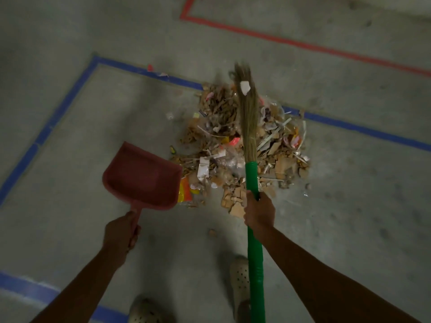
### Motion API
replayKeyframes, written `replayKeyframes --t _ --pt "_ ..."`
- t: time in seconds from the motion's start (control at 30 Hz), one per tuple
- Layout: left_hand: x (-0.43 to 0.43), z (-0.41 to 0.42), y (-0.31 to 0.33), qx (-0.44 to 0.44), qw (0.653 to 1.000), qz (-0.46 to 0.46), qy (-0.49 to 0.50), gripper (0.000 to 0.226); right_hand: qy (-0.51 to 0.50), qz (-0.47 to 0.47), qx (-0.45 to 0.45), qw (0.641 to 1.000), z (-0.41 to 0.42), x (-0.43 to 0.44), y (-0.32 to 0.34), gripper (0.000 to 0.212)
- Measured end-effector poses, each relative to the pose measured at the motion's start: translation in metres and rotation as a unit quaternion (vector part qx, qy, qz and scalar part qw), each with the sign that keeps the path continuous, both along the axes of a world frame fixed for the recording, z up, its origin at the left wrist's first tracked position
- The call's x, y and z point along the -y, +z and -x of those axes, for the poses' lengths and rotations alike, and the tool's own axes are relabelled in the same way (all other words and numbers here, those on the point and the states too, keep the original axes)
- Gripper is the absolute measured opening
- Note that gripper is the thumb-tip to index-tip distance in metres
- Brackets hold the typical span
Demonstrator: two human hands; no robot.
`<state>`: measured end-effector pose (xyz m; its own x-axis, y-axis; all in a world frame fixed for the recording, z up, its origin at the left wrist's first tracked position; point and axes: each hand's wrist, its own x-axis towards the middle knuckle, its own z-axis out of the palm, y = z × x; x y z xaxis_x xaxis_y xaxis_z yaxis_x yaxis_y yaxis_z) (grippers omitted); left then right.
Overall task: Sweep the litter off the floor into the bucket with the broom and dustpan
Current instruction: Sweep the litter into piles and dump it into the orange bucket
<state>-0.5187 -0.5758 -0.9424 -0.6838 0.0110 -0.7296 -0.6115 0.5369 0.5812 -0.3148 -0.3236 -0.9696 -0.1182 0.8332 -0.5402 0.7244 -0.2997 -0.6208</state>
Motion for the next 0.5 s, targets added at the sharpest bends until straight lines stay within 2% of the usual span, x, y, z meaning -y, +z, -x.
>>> replayKeyframes --t 0.17,0.33,0.5 --pt "0.011 -0.039 0.029 0.017 0.999 0.013 0.028 0.048 0.065 -0.001 -0.011 0.998 -0.03 0.0 0.037 0.028" --pt "0.048 -0.084 0.029 0.034 0.998 0.021 0.051 0.049 0.168 0.008 -0.011 0.986 -0.068 0.034 0.049 0.032" --pt "0.106 -0.13 0.011 0.064 0.997 0.042 0.027 0.047 0.283 0.0 0.07 0.956 -0.101 0.105 0.033 0.035"
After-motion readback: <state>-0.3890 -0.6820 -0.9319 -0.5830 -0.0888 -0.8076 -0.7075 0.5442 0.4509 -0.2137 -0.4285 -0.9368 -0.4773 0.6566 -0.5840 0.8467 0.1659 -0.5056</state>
